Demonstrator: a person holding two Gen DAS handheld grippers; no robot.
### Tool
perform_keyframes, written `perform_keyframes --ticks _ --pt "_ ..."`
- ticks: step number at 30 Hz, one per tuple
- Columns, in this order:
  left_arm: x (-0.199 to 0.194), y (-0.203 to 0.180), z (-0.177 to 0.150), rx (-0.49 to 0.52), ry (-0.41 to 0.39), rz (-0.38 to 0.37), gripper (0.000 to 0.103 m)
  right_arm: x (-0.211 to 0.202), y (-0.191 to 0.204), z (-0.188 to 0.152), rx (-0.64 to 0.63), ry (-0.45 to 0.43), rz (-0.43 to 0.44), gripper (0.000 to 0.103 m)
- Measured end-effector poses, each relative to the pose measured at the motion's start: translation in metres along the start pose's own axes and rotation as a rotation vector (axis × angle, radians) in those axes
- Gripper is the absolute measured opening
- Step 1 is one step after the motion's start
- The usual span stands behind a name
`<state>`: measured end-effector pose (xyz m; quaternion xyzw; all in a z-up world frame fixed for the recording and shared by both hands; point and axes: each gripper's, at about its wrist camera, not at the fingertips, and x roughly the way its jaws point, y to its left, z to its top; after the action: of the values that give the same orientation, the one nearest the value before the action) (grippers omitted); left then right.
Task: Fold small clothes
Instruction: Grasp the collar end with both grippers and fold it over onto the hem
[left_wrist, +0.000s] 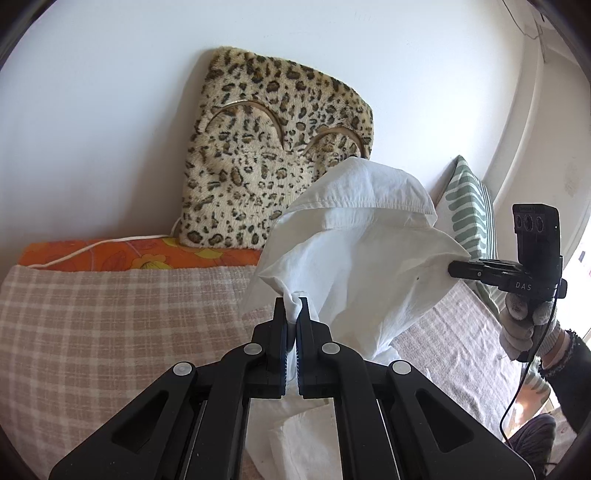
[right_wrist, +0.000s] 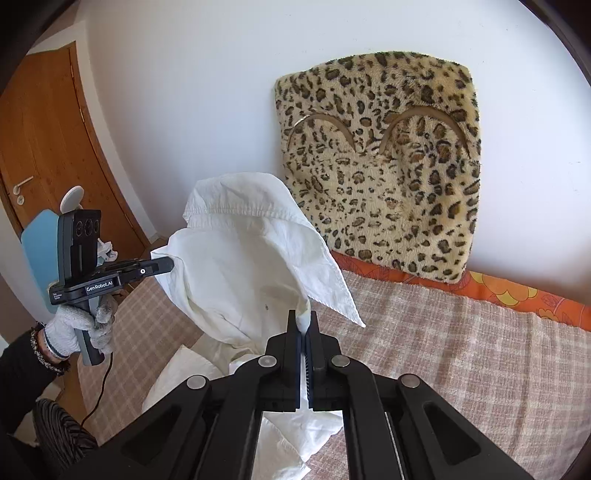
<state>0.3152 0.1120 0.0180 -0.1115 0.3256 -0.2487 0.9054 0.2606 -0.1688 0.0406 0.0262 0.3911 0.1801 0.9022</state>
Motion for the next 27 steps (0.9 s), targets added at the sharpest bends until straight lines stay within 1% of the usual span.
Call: perform_keyframes --ticks 4,10,14,17,20,24,27 --pt "-0.021 -0.015 -0.025 0.042 0.016 0.006 0.002 -0.018 0.009 -0.029 -0.012 -0.013 -0.012 0.0" --pt "-0.04 -0.018 -0.07 0.074 0.061 0.01 0.002 -0.036 0.025 -0.08 -0.026 -0.011 -0.026 0.0" --pt "-0.041 -0.019 -0.101 0.092 0.114 0.016 0.002 -0.038 0.04 -0.117 -0.066 0.022 -0.048 0.0" --pt "-0.039 -0.027 -0.122 0.149 0.157 0.04 0.002 -0.033 0.051 -0.139 -0.102 0.068 -0.058 0.0" --pt "-0.039 -0.033 -0.135 0.193 0.177 0.062 0.002 -0.029 0.062 -0.154 -0.16 0.102 -0.099 0.0" --pt "-0.042 -0.036 -0.143 0.243 0.19 0.085 0.002 -0.033 0.062 -0.164 -0.17 0.101 -0.13 0.0" --pt "-0.045 -0.035 -0.147 0.265 0.224 0.103 0.004 -0.034 0.066 -0.174 -0.254 0.128 -0.184 0.0"
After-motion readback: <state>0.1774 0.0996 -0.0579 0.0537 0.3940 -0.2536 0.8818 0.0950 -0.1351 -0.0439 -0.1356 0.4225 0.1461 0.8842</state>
